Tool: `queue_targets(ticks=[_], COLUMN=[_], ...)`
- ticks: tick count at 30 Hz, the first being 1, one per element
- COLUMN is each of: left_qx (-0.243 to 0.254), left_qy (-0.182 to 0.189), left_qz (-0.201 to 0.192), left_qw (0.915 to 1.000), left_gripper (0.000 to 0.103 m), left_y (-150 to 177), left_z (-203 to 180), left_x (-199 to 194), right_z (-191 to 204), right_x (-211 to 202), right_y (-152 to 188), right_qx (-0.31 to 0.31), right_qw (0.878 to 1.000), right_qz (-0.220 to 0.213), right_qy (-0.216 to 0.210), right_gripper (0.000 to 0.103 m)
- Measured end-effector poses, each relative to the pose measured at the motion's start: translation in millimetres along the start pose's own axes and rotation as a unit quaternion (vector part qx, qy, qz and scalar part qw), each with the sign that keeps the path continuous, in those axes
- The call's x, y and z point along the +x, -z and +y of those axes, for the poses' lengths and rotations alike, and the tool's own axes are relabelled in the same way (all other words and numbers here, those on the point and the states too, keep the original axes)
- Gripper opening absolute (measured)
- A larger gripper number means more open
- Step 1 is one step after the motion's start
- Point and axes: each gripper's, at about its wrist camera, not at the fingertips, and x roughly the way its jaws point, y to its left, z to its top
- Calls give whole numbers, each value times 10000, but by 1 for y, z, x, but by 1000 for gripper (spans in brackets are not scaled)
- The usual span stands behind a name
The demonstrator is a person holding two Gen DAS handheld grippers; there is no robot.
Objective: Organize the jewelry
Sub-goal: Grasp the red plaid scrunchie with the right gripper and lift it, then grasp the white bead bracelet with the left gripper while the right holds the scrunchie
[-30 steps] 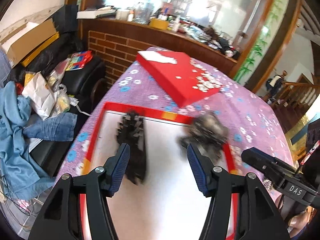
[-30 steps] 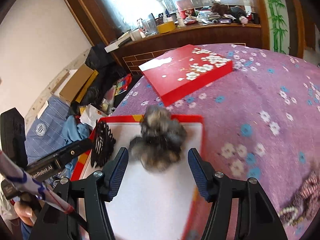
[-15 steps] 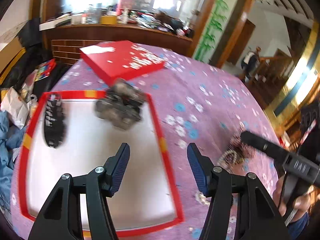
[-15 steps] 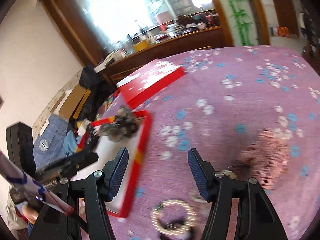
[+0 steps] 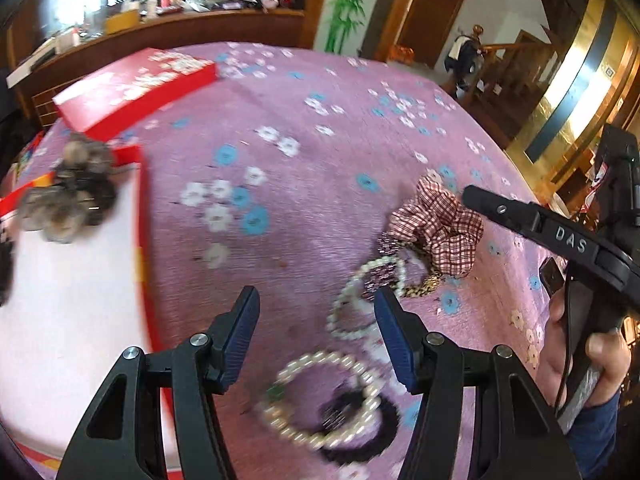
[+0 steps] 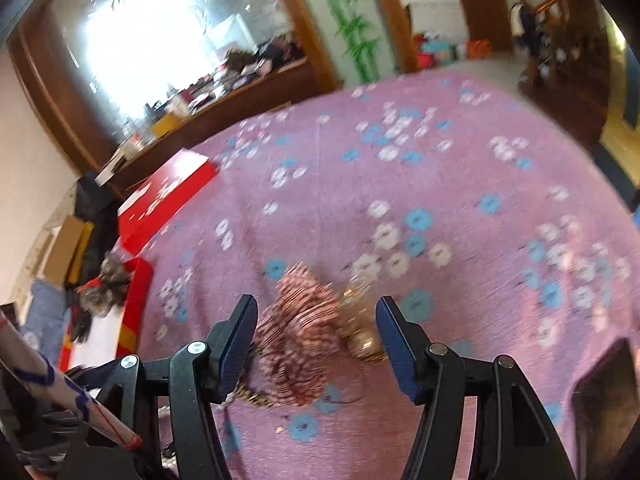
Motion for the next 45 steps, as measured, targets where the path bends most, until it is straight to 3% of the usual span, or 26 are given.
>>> queue_targets(ticks=[2, 3, 4, 5, 6, 10, 13, 18, 21, 23, 28, 30, 31, 34, 39, 42, 45], left_qx=[89, 114, 126, 129, 125, 123, 270, 630, 1045, 1147, 1032, 970, 923, 728, 968, 1157, 1354], left_qy=[48, 64, 71, 81, 92, 180, 66, -276, -639, -896, -798, -1102, -1226, -846, -932, -661, -690], left_qz=[76, 61, 70, 107, 134, 180, 109, -27, -162, -237, -231, -322, -355, -239, -297, -163, -157], left_qw=[9999, 9999, 9999, 9998, 9998, 9996, 9996, 9976, 9923, 9891, 9912, 9886, 9875, 9935, 9905, 9910, 9883], left_gripper=[58, 58, 58, 58, 58, 56, 42, 10, 11, 19, 24, 56, 60, 53, 45, 45, 43], left_y=[0, 1, 2, 4, 4, 6, 6, 11, 18, 21, 17, 16, 15, 11, 16, 20, 24], left_z=[-8, -10, -10, -8, -7, -1, -5, -14, -26, -29, -21, -18, -14, -4, -15, -23, -32], left_x=[12, 16, 20, 25, 28, 35, 37, 38, 38, 38, 38, 39, 39, 40, 37, 35, 35], right_z=[8, 13, 17, 20, 23, 12, 11, 16, 19, 21, 24, 25, 25, 25, 24, 24, 25], right_x=[8, 13, 17, 21, 23, -2, -22, -24, -27, -29, -31, -31, -31, -31, -31, -32, -31], right_y=[3, 6, 9, 14, 15, 10, 6, 9, 9, 11, 12, 13, 13, 13, 13, 13, 13], right_qx=[-150, -264, -412, -568, -624, -262, -167, -155, -182, -200, -258, -278, -282, -257, -254, -253, -257], right_qw=[9998, 9994, 9987, 9975, 9969, 9996, 9983, 9986, 9985, 9983, 9979, 9976, 9976, 9977, 9977, 9977, 9977], right_qz=[94, 180, 281, 390, 409, -90, -529, -509, -511, -543, -569, -601, -603, -601, -598, -600, -593], right_qy=[106, 114, 87, 157, 257, 106, 169, 0, -105, -121, -194, -185, -188, -190, -205, -198, -196], right_gripper=[65, 52, 25, 14, 11, 10, 10, 10, 10, 10, 10, 10, 10, 10, 10, 11, 11])
